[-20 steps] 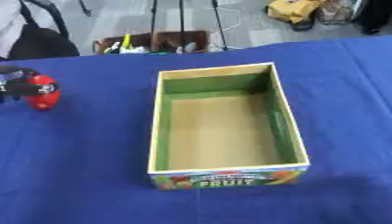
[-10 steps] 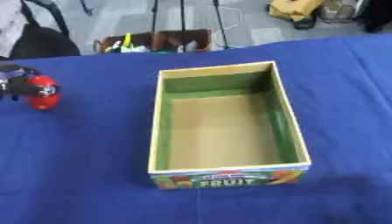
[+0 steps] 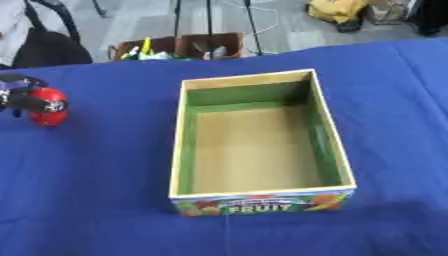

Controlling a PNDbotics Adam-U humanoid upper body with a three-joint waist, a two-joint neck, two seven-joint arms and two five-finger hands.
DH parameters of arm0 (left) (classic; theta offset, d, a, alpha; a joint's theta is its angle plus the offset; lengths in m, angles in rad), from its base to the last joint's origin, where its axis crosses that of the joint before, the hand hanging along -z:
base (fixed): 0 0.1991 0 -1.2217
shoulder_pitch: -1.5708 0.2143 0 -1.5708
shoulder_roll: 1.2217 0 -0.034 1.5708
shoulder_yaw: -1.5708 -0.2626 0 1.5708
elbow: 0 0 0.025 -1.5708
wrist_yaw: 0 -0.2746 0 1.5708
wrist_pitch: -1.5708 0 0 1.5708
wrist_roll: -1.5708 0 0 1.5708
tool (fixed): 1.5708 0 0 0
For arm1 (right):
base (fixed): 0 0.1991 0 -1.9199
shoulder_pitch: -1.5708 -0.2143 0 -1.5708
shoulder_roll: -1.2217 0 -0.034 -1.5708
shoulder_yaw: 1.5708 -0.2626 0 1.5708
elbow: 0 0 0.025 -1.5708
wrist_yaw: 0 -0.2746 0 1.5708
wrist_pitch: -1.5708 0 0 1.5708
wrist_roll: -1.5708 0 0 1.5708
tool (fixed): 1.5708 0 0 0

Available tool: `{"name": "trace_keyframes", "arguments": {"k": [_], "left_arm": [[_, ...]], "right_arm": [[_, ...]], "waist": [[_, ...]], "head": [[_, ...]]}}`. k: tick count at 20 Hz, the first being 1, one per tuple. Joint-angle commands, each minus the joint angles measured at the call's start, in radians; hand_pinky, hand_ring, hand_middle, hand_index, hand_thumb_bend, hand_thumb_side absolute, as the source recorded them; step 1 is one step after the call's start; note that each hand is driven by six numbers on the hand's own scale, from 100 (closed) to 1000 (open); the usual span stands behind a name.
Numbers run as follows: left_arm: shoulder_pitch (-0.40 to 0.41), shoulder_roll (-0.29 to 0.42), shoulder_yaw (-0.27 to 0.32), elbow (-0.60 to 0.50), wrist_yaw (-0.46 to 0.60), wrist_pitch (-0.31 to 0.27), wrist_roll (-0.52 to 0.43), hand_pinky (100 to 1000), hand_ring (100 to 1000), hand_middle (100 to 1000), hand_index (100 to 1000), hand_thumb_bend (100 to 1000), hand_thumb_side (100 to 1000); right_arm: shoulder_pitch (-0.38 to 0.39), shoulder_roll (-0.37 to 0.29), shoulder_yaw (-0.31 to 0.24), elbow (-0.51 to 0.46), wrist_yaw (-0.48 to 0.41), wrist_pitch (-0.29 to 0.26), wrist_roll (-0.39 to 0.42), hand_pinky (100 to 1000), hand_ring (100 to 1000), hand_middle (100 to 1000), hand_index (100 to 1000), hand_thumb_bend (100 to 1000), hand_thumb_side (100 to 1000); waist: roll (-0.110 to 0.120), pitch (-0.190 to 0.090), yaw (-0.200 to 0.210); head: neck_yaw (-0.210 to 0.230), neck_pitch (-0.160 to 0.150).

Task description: Pick up objects on the table and place them in the box.

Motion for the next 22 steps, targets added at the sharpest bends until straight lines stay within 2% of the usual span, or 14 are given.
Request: {"name": "trace_keyframes", "arguments": {"k": [1,4,8,11,14,20,22], "left_arm": [[-0.006,0.027,0.009,0.010,0.027,0.009,-0.007,123,456,628,981,320,667],[-0.004,0.026,0.010,0.014,0.052,0.022,0.004,130,466,605,935,254,642],[0.000,0.025,0.009,0.016,0.077,0.035,0.023,125,470,588,833,249,624],[0.001,0.024,0.008,0.018,0.091,0.037,0.037,106,459,578,830,203,566],[0.001,0.024,0.007,0.017,0.099,0.039,0.055,100,458,571,823,100,475],[-0.003,0.026,0.009,0.007,0.118,0.055,0.102,100,428,530,801,100,336],[-0.003,0.027,0.007,0.003,0.120,0.057,0.118,100,425,524,796,100,315]], "right_arm": [[-0.004,-0.014,-0.010,-0.021,0.004,0.001,-0.009,539,585,446,541,100,899],[-0.004,-0.013,-0.011,-0.021,0.005,0.003,-0.012,538,585,444,540,100,897],[-0.005,-0.013,-0.013,-0.021,0.004,0.002,-0.018,538,584,443,538,100,895],[-0.005,-0.012,-0.013,-0.021,0.005,0.002,-0.020,537,584,441,537,100,894],[-0.004,-0.012,-0.013,-0.021,0.005,0.003,-0.023,537,585,440,535,100,893],[-0.002,-0.011,-0.013,-0.021,0.004,0.006,-0.025,537,585,438,533,100,891],[-0.002,-0.011,-0.013,-0.021,0.002,0.007,-0.027,537,585,437,532,100,890]], "waist": [[-0.003,-0.017,-0.001],[-0.001,-0.017,-0.003],[-0.001,-0.015,-0.004],[-0.001,-0.014,-0.005],[-0.001,-0.013,-0.005],[-0.001,-0.019,-0.004],[0.000,-0.023,-0.004]], "head": [[0.001,-0.008],[0.000,-0.008],[0.000,-0.007],[-0.001,-0.006],[-0.001,-0.005],[-0.001,-0.002],[-0.001,0.000]]}}
